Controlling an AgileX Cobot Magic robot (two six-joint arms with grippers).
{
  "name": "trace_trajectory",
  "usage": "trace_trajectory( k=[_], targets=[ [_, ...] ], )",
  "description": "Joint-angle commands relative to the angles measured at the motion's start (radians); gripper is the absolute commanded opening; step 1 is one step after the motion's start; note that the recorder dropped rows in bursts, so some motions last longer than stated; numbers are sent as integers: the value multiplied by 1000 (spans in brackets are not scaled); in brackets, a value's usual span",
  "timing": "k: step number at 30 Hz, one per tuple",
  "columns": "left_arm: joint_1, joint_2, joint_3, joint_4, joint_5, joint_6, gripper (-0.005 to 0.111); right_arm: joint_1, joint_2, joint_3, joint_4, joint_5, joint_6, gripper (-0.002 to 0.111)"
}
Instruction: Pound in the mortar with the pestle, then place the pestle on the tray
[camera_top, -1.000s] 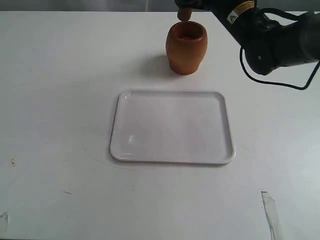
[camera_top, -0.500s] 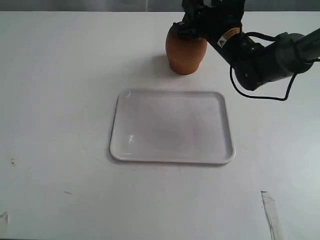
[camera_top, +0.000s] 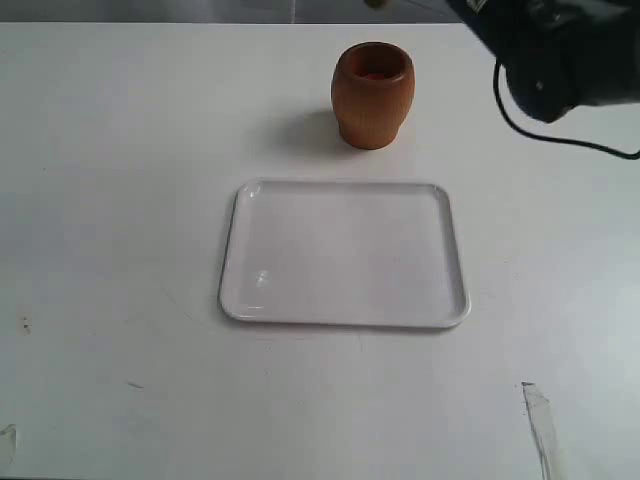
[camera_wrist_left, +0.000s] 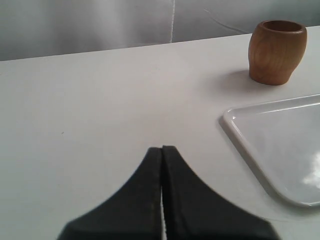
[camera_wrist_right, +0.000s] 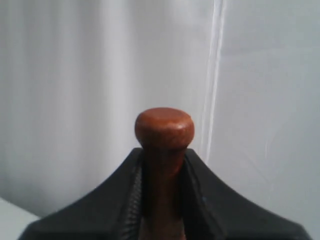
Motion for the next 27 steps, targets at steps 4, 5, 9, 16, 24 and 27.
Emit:
trace_trajectory(
  k=[4,5,9,16,24,27],
  targets=[
    [-8,-1,1,-7,-3,-8,0,-2,-33,1,-11,35,-15,0],
    [-8,-1,1,-7,-3,-8,0,-2,-18,1,-11,53,-15,0],
    [-8,-1,1,-7,-3,-8,0,-2,82,1,-11,73,-5,0],
    [-8,-1,1,-7,-3,-8,0,2,258,1,-11,73,1,0],
    [-8,-1,1,-7,-3,-8,0,2,251,1,-11,53,1,0],
    [-8,-1,1,-7,-3,-8,0,2,167,1,-11,27,1,0]
  ],
)
